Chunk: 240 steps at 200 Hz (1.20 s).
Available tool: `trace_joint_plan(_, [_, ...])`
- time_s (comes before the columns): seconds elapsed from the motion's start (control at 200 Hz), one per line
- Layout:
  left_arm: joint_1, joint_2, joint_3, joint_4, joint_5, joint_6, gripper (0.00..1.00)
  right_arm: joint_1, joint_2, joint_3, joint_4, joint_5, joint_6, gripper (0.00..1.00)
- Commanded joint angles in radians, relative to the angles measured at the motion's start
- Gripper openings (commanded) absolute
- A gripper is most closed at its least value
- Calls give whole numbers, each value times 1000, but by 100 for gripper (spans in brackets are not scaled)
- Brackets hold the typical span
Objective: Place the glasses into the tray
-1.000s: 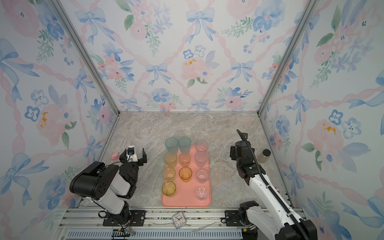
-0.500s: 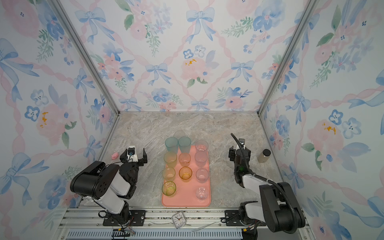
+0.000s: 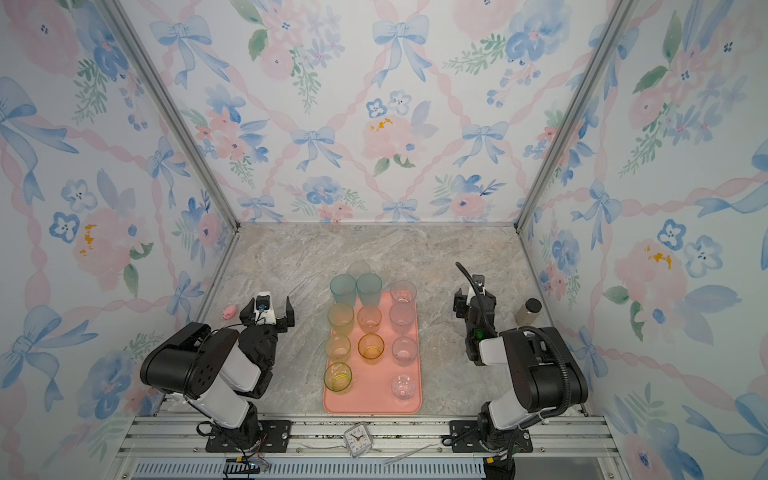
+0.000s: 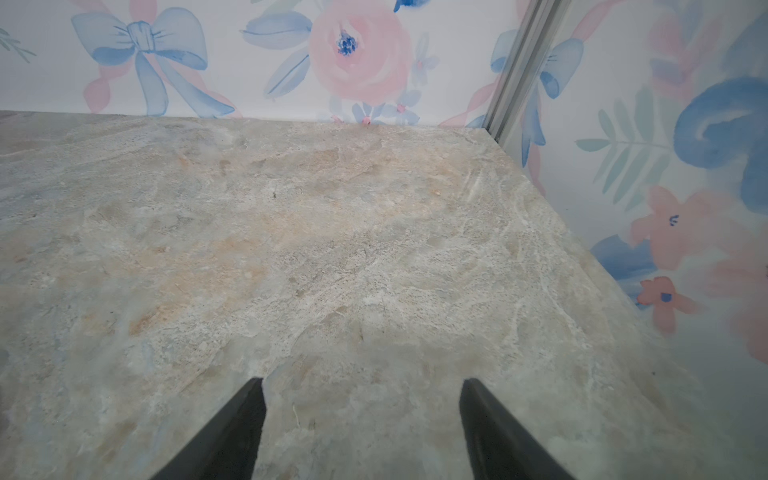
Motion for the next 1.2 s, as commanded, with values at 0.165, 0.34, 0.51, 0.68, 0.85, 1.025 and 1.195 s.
trace_joint_plan(0.165, [0, 12, -4, 95, 11, 13, 98, -20, -5, 26, -28, -26, 14, 97])
trace_joint_plan(0.34, [0, 11, -4, 95, 11, 14, 98, -18, -5, 25, -28, -25, 14, 97])
trace_joint_plan(0.51, [1, 11, -5, 95, 11, 13, 98, -19, -4, 26, -28, -25, 14, 97])
trace_joint_plan(0.68, [0, 11, -4, 95, 11, 14, 98, -19, -5, 25, -28, -25, 14, 97])
trace_joint_plan(0.85, [0, 12, -4, 95, 11, 13, 98, -19, -5, 25, -28, -25, 14, 97])
trace_joint_plan(1.025, [1, 12, -4, 95, 11, 13, 98, -18, -4, 26, -28, -25, 14, 97])
trace_joint_plan(1.195, [0, 11, -5, 95, 11, 13, 98, -19, -4, 26, -28, -25, 14, 97])
